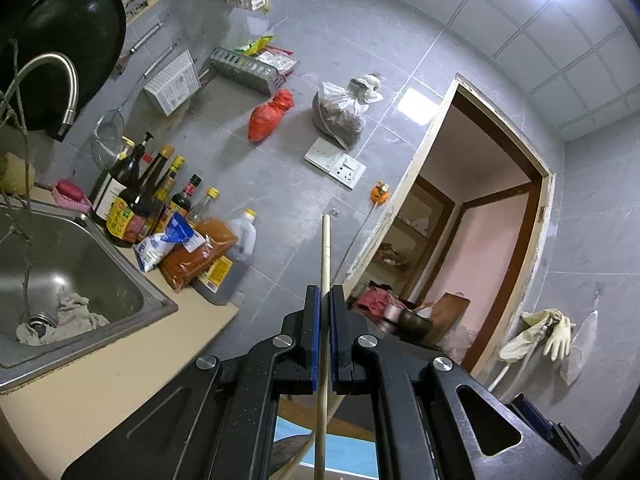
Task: Organize utensils
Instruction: 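Lift the chopstick and gold spoon and carry both over the caddy, then lower the chopstick and gold spoon into the caddy and open both tools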
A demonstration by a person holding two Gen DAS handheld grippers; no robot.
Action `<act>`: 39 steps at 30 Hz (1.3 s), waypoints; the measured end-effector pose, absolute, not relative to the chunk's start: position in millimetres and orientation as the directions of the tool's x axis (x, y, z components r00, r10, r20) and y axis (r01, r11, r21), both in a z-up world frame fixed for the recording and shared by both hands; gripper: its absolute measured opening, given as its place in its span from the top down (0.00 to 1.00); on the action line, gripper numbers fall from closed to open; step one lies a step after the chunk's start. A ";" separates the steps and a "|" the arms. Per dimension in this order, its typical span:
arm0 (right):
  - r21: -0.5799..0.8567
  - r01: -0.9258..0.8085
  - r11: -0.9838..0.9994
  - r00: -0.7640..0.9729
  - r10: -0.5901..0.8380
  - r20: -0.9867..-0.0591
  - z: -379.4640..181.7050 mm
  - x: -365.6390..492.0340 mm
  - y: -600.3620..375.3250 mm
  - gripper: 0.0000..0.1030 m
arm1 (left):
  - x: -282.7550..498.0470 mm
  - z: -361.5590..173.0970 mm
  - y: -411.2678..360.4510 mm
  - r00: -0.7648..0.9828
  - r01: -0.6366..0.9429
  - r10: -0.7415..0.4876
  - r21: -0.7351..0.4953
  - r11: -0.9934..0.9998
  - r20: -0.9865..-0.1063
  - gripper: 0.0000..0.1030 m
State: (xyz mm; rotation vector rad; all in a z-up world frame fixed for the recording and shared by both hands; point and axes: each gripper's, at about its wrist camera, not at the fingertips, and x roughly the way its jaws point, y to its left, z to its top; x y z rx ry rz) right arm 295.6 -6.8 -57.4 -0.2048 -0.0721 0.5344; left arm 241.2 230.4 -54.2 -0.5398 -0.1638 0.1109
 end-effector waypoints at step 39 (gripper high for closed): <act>-0.236 -0.522 0.820 0.849 0.527 -0.047 -83.1 295.4 4.1 0.72 | 229.3 -80.4 185.0 0.981 -0.124 0.165 -0.321 0.939 0.102 0.97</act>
